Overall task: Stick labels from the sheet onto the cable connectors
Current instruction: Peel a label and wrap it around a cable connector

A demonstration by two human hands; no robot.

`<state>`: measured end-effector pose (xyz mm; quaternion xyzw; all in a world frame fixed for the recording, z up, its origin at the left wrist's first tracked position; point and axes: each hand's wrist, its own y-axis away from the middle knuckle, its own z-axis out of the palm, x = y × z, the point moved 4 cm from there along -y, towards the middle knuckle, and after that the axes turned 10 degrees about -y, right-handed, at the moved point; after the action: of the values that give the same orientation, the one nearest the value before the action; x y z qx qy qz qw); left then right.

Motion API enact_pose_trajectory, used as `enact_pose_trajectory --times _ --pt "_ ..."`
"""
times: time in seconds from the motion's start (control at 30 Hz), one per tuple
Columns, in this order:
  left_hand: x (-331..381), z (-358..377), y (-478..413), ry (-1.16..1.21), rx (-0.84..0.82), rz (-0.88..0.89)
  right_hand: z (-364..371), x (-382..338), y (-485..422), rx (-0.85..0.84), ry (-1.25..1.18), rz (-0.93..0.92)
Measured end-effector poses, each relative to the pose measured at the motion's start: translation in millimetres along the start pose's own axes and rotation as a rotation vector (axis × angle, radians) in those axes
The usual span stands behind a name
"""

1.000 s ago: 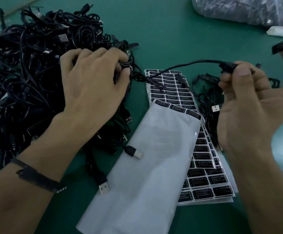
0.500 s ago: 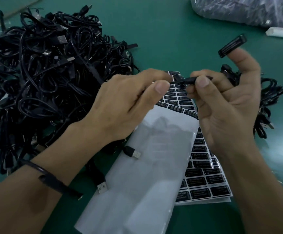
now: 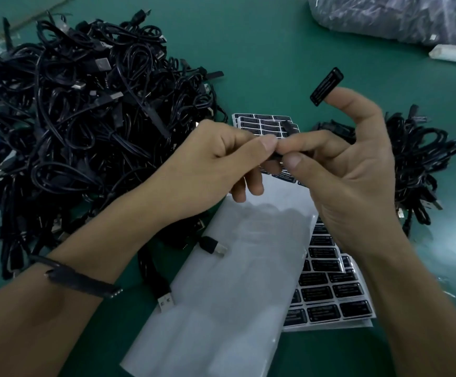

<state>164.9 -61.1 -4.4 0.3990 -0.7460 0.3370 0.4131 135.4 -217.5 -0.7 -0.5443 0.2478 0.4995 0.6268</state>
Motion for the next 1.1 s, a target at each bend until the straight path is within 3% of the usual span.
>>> enact_pose_trajectory --times 0.13,0.27,0.43,0.73,0.93,1.1 --pt "-1.2 1.0 -0.5 -0.013 -0.042 -0.068 -1.7 1.5 0.4 0.086 0.086 -0.009" --pt "-7.9 1.3 -1.5 0.017 0.053 -0.144 -12.2 -0.4 -0.8 0.284 0.177 -0.047" --pt "-12.9 4.5 -1.3 0.103 0.094 -0.172 -18.9 1.4 1.1 0.411 0.102 0.041" --pt "-8.7 10.9 0.8 0.241 0.159 -0.152 -10.2 11.4 3.0 0.378 -0.047 0.18" --pt "-10.0 12.0 2.8 0.313 0.227 -0.139 -7.1 15.4 2.5 0.314 0.048 0.187" --pt "-6.9 13.1 3.7 0.194 0.213 -0.083 -5.2 15.5 2.7 0.256 0.109 0.157"
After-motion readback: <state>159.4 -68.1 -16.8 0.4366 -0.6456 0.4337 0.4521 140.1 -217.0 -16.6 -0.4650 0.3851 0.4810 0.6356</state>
